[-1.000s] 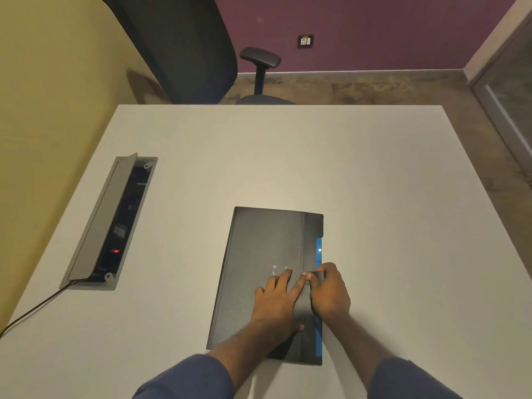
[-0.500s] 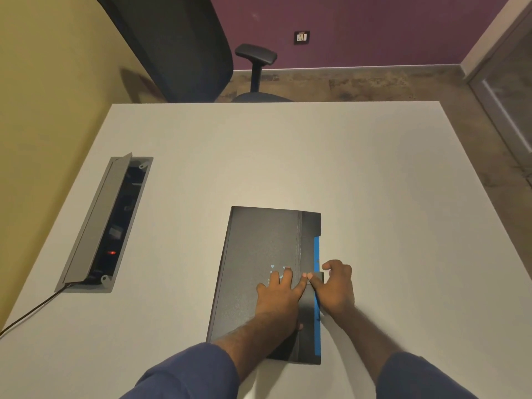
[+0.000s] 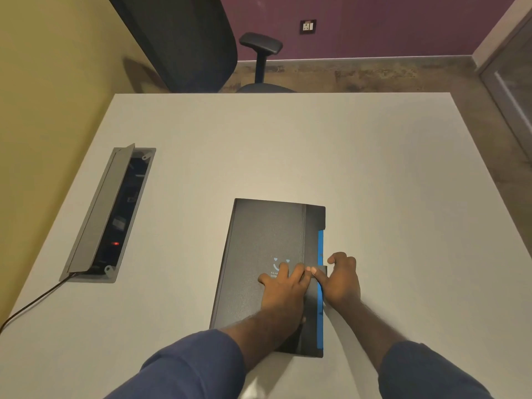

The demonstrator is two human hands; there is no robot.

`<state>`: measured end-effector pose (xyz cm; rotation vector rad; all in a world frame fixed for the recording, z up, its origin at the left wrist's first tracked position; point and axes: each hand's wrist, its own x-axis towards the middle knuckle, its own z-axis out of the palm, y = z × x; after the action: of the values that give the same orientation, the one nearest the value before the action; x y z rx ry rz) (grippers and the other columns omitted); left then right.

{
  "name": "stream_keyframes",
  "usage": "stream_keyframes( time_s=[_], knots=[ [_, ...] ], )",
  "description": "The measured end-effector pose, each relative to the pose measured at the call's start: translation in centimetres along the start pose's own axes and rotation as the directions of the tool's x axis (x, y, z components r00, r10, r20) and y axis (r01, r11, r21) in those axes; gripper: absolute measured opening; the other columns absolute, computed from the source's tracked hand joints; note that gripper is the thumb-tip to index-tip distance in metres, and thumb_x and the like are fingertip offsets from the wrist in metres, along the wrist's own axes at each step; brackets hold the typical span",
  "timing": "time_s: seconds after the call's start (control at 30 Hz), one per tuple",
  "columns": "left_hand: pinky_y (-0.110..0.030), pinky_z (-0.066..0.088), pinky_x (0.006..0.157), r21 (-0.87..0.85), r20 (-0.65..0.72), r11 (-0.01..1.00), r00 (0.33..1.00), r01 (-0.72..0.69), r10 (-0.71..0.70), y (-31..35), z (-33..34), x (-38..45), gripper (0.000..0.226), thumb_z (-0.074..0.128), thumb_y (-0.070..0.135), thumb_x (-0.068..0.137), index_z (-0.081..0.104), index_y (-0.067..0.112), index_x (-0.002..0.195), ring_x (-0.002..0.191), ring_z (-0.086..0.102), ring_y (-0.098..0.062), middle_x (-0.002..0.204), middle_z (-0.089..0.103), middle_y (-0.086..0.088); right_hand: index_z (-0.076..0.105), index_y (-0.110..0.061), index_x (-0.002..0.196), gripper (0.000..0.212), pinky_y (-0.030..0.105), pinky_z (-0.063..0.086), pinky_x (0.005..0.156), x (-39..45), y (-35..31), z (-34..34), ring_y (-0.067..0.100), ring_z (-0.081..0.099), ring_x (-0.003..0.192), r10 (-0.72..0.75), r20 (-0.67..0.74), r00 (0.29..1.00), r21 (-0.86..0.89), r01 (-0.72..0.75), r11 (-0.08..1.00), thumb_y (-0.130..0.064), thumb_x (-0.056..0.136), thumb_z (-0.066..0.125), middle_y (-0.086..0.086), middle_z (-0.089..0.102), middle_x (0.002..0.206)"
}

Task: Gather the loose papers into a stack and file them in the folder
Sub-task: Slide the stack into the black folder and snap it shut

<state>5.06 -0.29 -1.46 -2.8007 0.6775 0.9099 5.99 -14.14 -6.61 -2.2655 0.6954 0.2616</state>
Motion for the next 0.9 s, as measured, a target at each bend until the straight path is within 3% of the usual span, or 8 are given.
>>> stream_keyframes(
  time_s=[0.2, 0.3, 0.4, 0.53, 0.63, 0.8, 0.9],
  knots=[
    [-0.063, 0.038, 0.101, 0.126, -0.056, 0.991, 0.997, -0.047, 0.054, 0.7, -0.6, 0.1, 0.086, 0.071, 0.043, 0.085, 0.023, 0.017, 0.152, 0.137, 0.026, -0.034, 0.148, 0.029, -0.008, 0.049, -0.022, 0.105, 0.031, 0.022, 0.04, 0.075, -0.4, 0.4, 0.2, 0.015, 0.051, 0.088, -0.041, -0.03, 0.999, 0.013, 0.042, 0.999, -0.028, 0.085, 0.072, 0.001, 0.051, 0.112],
    [-0.068, 0.031, 0.105, 0.172, -0.052, 0.983, 0.995, -0.071, 0.081, 0.8, -0.4, 0.5, 0.086, 0.071, 0.042, 0.086, 0.023, 0.017, 0.152, 0.14, 0.022, -0.035, 0.15, 0.027, -0.01, 0.05, -0.02, 0.11, 0.027, 0.021, 0.041, 0.08, -0.7, 0.4, 0.1, 0.014, 0.05, 0.092, -0.053, -0.018, 0.998, 0.016, 0.053, 0.998, -0.024, 0.09, 0.067, 0.005, 0.052, 0.118],
    [-0.071, 0.02, 0.11, 0.117, -0.041, 0.99, 0.996, -0.073, 0.078, 0.7, -0.2, 0.8, 0.093, 0.074, 0.045, 0.083, 0.019, 0.019, 0.154, 0.144, 0.017, -0.035, 0.153, 0.023, -0.009, 0.05, -0.016, 0.116, 0.028, 0.021, 0.042, 0.083, -0.9, 0.2, -0.2, 0.013, 0.049, 0.092, -0.073, 0.001, 0.997, -0.003, 0.073, 0.997, -0.025, 0.093, 0.062, 0.007, 0.051, 0.123],
    [-0.071, 0.015, 0.111, 0.049, -0.046, 0.992, 0.992, -0.113, 0.115, -0.8, 0.5, 0.9, 0.102, 0.068, 0.06, 0.081, 0.01, 0.021, 0.156, 0.147, 0.013, -0.035, 0.157, 0.02, -0.008, 0.049, -0.017, 0.119, 0.04, 0.023, 0.043, 0.081, -1.2, -0.4, -0.4, 0.013, 0.05, 0.093, -0.046, -0.001, 0.999, 0.031, 0.046, 0.998, -0.041, 0.09, 0.063, 0.005, 0.051, 0.123],
    [-0.062, 0.017, 0.114, -0.054, -0.15, 0.987, 0.979, -0.149, 0.14, -2.6, 1.1, 0.6, 0.1, 0.057, 0.07, 0.081, 0.009, 0.025, 0.155, 0.144, 0.02, -0.033, 0.156, 0.021, -0.006, 0.049, -0.016, 0.117, 0.044, 0.024, 0.044, 0.082, -1.2, -0.8, -0.1, 0.014, 0.049, 0.094, 0.016, -0.017, 1.0, 0.05, -0.016, 0.999, -0.041, 0.085, 0.069, 0.007, 0.051, 0.123],
    [-0.047, 0.03, 0.11, -0.312, -0.35, 0.945, 0.913, 0.098, -0.21, -6.7, 2.0, -1.7, 0.094, 0.053, 0.075, 0.077, 0.023, 0.026, 0.151, 0.136, 0.031, -0.026, 0.153, 0.028, -0.004, 0.05, -0.012, 0.11, 0.045, 0.026, 0.043, 0.078, -1.0, -1.2, 0.2, 0.017, 0.048, 0.091, 0.066, -0.043, 0.997, 0.092, -0.062, 0.994, -0.034, 0.08, 0.076, 0.007, 0.05, 0.114],
    [-0.047, 0.041, 0.096, -0.464, -0.26, 0.809, 0.817, 0.362, -0.514, -9.6, 2.8, -3.3, 0.094, 0.059, 0.073, 0.074, 0.029, 0.023, 0.147, 0.126, 0.04, -0.028, 0.146, 0.033, -0.005, 0.048, -0.013, 0.104, 0.042, 0.027, 0.044, 0.077, -0.7, -1.2, 0.3, 0.018, 0.048, 0.089, 0.071, -0.038, 0.997, 0.092, -0.068, 0.993, -0.032, 0.079, 0.078, 0.006, 0.047, 0.108]
  ],
)
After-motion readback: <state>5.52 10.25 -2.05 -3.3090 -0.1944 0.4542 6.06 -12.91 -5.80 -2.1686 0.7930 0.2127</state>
